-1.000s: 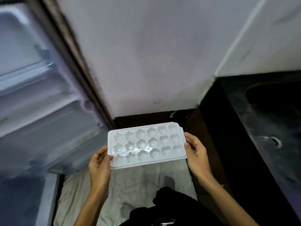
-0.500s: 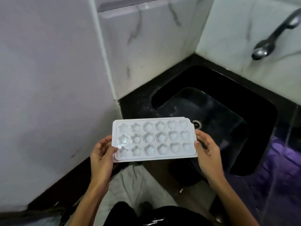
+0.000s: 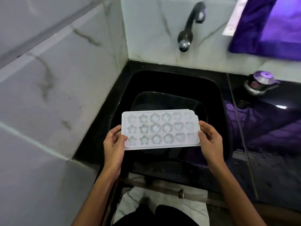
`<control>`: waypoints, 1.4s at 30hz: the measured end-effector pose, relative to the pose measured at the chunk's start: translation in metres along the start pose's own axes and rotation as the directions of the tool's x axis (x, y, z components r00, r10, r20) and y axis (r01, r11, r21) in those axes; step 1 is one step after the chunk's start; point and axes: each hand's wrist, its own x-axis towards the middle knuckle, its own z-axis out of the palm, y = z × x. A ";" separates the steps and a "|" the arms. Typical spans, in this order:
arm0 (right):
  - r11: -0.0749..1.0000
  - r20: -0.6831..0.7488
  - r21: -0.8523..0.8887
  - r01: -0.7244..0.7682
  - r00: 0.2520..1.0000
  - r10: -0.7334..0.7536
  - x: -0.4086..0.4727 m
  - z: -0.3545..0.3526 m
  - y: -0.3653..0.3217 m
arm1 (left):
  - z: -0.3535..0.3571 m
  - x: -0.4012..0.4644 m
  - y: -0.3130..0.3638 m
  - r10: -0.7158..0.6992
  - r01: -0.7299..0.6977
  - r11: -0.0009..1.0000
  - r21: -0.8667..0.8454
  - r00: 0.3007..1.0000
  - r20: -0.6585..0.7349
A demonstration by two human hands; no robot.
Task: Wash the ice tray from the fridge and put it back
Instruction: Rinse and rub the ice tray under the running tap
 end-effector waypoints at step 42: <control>0.988 -0.128 -0.126 0.093 0.986 -0.109 0.269 0.053 -0.084 | 0.175 0.217 0.029 -0.181 0.152 0.978 0.140 0.957 0.227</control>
